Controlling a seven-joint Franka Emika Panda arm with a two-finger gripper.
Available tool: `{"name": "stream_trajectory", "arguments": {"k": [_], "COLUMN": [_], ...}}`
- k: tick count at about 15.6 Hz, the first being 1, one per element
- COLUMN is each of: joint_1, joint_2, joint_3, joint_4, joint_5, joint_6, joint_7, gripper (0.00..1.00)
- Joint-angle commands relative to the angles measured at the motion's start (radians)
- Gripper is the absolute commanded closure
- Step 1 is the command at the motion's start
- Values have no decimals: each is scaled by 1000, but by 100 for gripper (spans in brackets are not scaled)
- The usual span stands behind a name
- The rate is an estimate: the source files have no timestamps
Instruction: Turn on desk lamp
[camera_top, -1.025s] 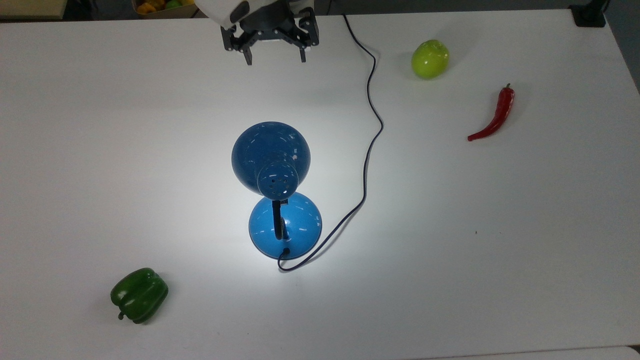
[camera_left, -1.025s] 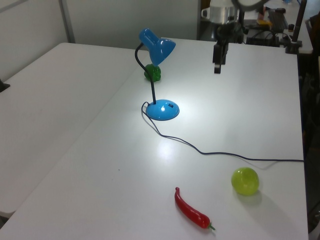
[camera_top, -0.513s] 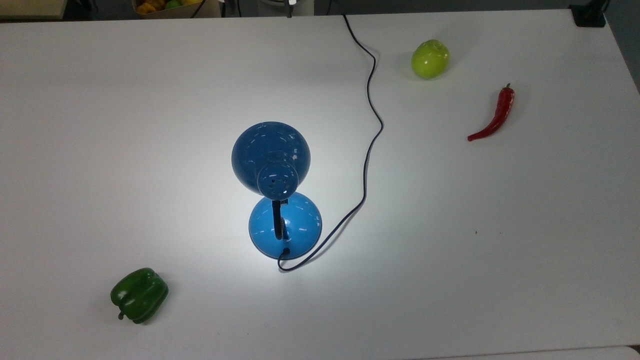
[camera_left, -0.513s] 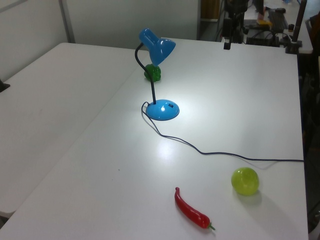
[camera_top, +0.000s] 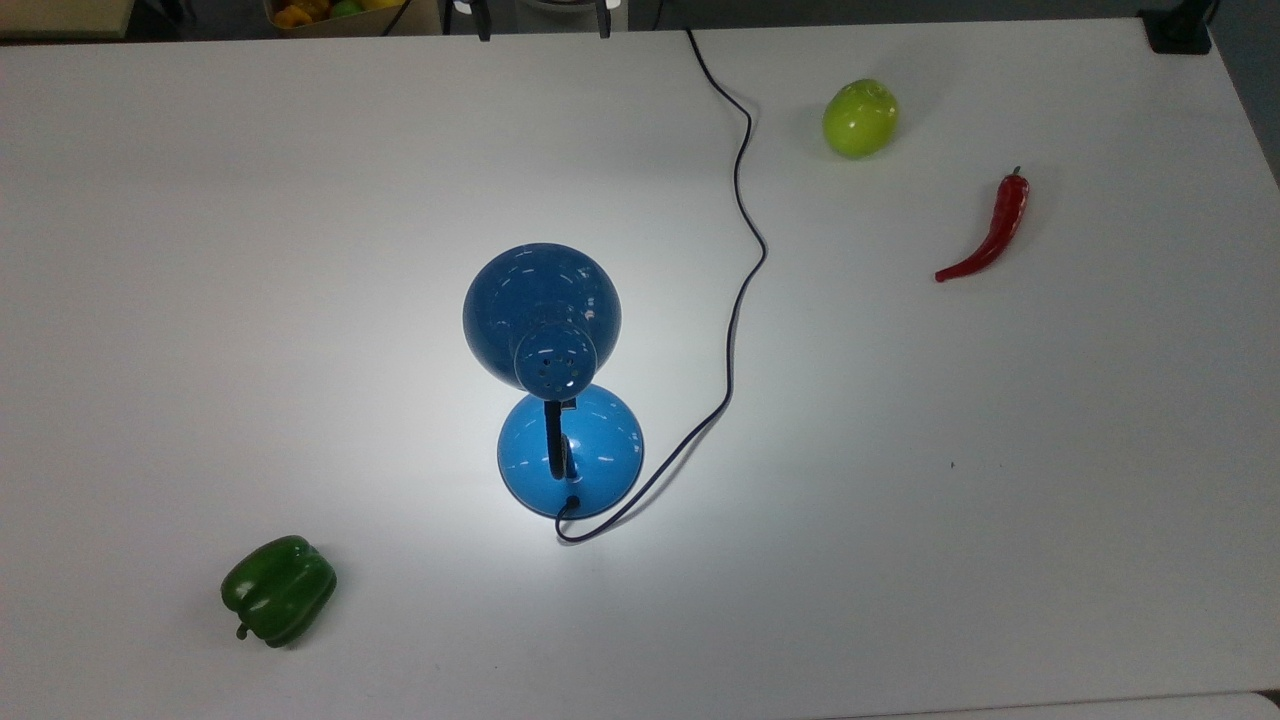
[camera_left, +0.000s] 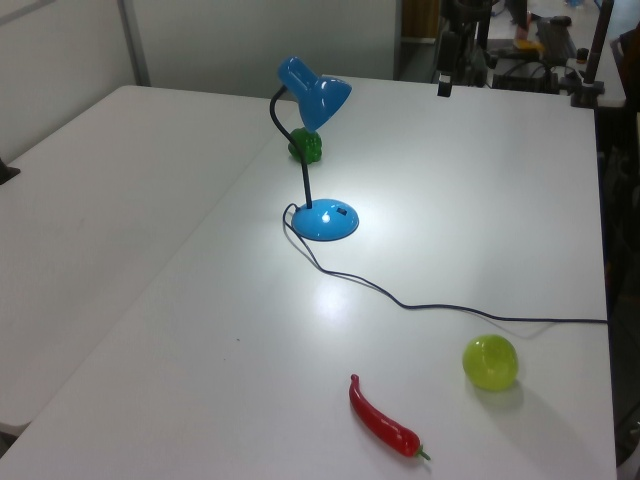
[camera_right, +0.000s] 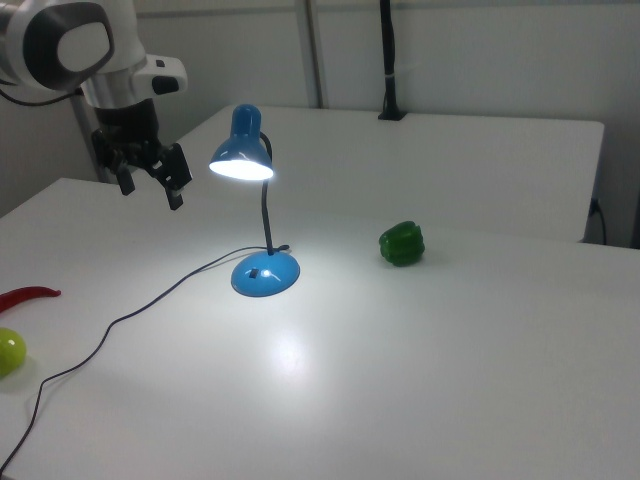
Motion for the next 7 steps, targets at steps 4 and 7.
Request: {"name": "stream_trajectory", "arguments": {"k": [4,7], "joint_1": [30,33], "joint_2": [17,18], "joint_3": [-31,-31], "joint_4": [-1,-1], "joint_5": [-16,-17], "joint_6": [54,54], "joint_7": [-142,-136], "gripper": [0,0]}}
